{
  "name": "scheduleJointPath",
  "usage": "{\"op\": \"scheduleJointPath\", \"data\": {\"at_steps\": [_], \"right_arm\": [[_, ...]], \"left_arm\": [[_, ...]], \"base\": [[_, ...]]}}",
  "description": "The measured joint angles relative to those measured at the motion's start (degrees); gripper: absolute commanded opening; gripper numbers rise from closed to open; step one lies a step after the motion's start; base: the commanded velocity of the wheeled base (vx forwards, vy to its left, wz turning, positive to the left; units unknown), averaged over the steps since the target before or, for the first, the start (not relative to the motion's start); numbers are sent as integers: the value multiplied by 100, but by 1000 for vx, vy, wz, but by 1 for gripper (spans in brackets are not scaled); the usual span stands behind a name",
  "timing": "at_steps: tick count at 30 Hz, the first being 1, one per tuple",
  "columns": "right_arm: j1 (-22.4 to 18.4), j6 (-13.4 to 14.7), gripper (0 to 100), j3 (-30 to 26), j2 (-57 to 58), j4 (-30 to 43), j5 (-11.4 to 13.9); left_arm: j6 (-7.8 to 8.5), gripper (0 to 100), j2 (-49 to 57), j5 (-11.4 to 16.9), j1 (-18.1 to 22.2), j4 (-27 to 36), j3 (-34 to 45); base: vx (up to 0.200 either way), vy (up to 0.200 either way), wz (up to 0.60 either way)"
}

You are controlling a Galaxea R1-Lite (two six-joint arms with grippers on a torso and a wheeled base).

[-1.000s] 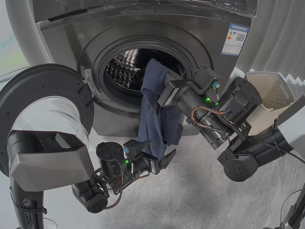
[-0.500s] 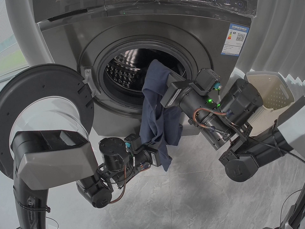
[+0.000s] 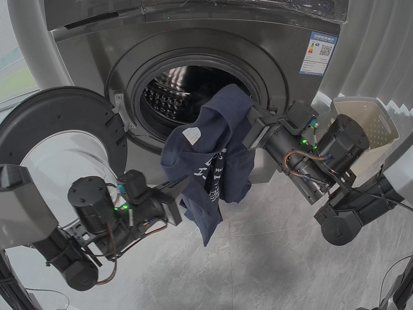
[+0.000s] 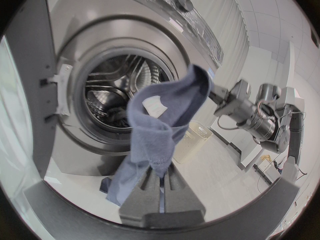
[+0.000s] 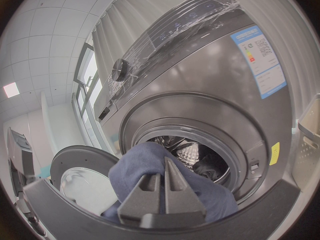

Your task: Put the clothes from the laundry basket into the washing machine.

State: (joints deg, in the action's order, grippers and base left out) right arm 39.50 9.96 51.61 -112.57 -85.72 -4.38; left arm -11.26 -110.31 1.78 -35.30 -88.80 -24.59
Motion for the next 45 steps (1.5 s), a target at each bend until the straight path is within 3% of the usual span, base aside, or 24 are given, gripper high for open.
{"op": "scheduleJointPath", "data": {"at_steps": [7, 17, 33, 41, 45], "right_arm": [[-235, 222, 0, -875, 372, -213, 96], [-414, 238, 0, -1432, 802, -257, 193], [-535, 154, 0, -1168, 1078, -266, 149], [-562, 139, 0, -1187, 1163, -266, 143], [-562, 139, 0, -1201, 1207, -266, 138]], "left_arm": [[-1, 0, 847, 328, 758, 0, 568], [-72, 0, 1362, 435, 1401, 0, -140], [-67, 0, 1764, 377, 1406, 4, -580], [-83, 0, 1847, 11, 1335, 17, -877], [-89, 0, 1891, -22, 1274, 33, -936]], "base": [[0, 0, 0], [0, 0, 0], [0, 0, 0], [0, 0, 0], [0, 0, 0]]}}
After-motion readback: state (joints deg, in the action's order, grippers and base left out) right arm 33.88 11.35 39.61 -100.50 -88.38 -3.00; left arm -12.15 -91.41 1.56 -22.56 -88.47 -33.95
